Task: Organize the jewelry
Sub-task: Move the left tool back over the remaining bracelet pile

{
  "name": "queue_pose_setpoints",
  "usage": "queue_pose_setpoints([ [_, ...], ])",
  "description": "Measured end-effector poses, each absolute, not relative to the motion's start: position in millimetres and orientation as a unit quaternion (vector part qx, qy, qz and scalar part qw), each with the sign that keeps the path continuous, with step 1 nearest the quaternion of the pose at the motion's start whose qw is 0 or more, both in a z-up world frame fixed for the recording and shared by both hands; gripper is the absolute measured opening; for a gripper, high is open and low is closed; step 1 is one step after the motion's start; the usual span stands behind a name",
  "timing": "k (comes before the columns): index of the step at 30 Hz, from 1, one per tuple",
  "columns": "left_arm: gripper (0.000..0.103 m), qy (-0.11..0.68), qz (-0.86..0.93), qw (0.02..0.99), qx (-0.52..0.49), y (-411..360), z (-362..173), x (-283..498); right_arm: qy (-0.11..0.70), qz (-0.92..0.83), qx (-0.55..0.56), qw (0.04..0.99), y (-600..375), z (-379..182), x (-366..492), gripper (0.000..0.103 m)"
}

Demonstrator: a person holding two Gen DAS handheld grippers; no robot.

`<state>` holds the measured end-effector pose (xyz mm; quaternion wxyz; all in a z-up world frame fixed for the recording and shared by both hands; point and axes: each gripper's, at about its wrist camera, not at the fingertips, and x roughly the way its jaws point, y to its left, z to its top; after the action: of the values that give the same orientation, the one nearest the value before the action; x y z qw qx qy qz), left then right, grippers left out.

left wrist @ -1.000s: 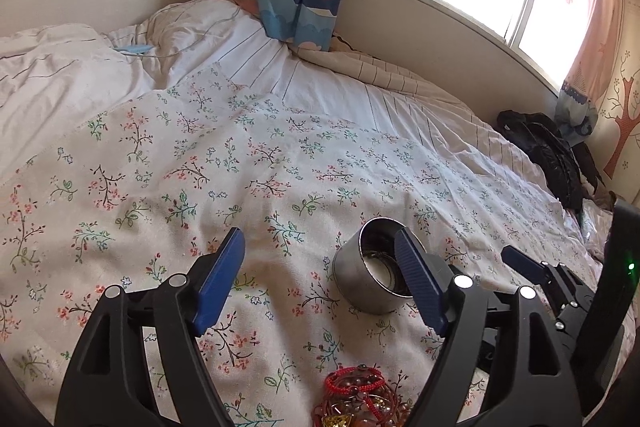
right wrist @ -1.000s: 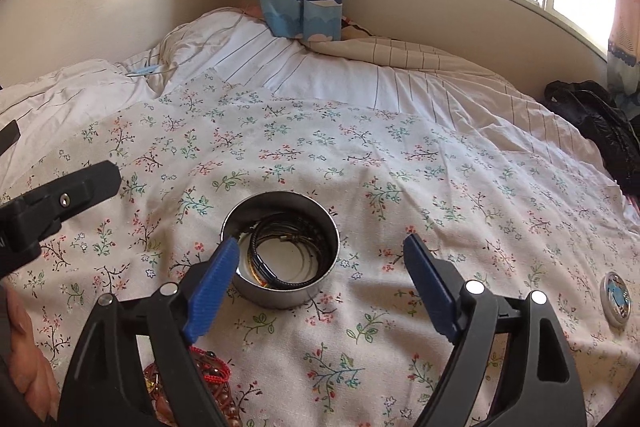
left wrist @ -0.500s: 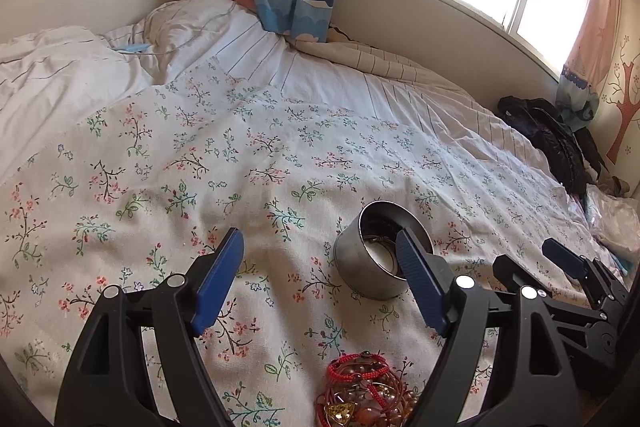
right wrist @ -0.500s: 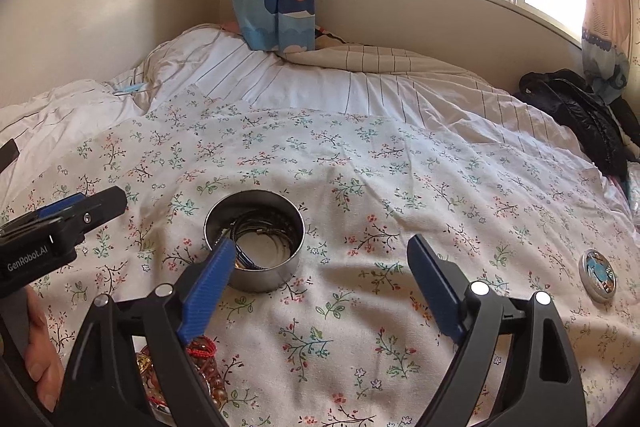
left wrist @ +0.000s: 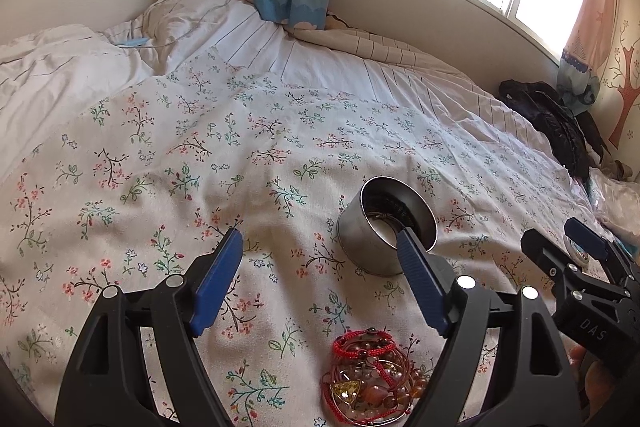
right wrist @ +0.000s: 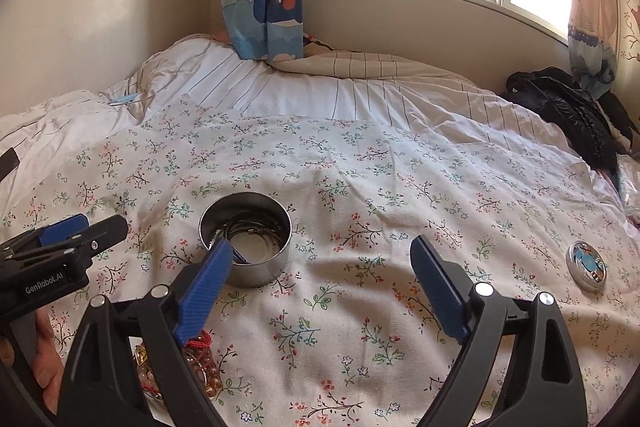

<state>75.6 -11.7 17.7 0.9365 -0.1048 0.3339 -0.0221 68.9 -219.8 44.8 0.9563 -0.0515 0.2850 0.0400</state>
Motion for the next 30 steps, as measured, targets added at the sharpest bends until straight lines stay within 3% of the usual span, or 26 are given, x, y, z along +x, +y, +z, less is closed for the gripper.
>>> queue_pose_setpoints([
  [30, 0.076, 0.399, -0.068, 0.914, -0.001, -53, -8, 38, 0.29, 0.02, -0.018, 0.957, -241, 40, 45, 0.092],
])
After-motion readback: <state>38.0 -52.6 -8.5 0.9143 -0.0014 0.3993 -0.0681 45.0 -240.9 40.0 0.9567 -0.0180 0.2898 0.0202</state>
